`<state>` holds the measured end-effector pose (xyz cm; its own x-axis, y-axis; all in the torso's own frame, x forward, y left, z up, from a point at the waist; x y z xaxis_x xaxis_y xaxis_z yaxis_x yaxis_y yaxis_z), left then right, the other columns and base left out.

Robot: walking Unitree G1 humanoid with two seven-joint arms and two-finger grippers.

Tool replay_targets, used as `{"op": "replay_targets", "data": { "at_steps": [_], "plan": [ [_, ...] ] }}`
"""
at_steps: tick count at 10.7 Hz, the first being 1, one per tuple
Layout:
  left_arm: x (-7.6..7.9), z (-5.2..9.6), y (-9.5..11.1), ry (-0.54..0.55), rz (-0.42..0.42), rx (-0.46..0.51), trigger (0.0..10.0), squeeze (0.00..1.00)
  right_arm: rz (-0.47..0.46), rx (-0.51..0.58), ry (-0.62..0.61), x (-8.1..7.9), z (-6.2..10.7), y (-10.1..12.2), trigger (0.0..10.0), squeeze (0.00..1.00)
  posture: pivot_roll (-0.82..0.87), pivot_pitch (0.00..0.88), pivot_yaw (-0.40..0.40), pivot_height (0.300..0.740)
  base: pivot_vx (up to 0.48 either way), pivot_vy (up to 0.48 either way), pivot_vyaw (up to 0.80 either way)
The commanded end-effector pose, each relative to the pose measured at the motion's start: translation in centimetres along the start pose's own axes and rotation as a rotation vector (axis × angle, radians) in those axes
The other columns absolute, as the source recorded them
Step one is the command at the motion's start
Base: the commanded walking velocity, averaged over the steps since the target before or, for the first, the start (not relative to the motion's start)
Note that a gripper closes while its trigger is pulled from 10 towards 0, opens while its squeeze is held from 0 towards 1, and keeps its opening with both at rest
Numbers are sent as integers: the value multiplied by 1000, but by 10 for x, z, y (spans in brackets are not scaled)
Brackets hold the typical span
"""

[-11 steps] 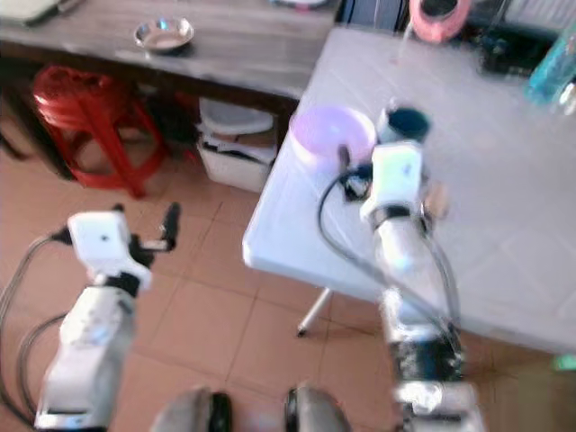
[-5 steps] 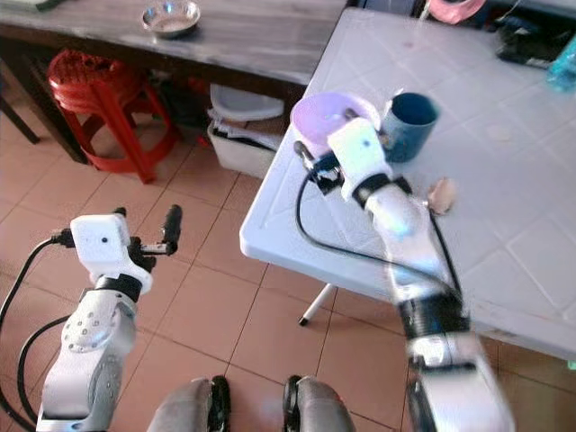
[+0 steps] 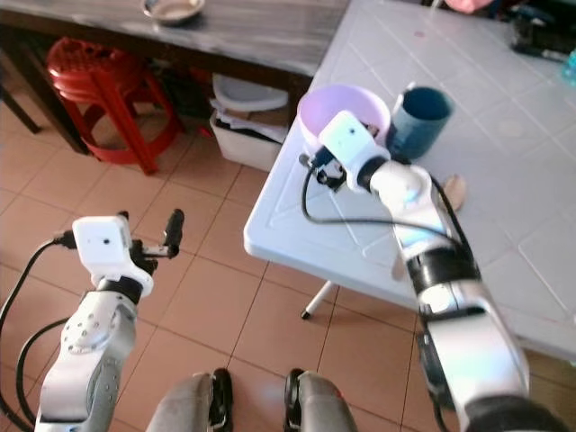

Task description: Setting the table

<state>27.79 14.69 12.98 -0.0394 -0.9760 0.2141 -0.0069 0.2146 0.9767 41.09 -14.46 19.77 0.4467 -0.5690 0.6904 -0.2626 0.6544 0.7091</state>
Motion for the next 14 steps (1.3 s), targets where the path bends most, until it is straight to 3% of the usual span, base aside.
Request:
{"op": "replay_targets", "data": {
  "at_steps": [1,7,14],
  "plan": [
    [-1,3,0,-2,0,-11,10000,0,39,-50,58,0,-1,-5,0,0,19,239,-5,740,0,0,0],
    [0,1,-6,-7,1,-39,10000,0,45,-73,137,4,1,-10,0,0,10,226,-11,740,0,0,0],
    [0,-3,-7,-11,-4,-50,10000,0,36,-79,206,-8,5,-20,0,0,9,216,-4,740,0,0,0]
  ]
}}
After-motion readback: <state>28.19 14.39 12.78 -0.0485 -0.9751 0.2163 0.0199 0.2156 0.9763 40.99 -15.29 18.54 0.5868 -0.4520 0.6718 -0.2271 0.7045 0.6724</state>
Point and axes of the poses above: a point about 5 cm out from each wrist's last joint towards the gripper, its own z axis pointing back from the gripper into the wrist, its own y axis along the axis of the wrist's last joint, x = y × z, the point moved 3 cm from there along -z, pointing out of the wrist towards the gripper, and after that the axes turned 8 degrees about z, right-handed, at the moved point
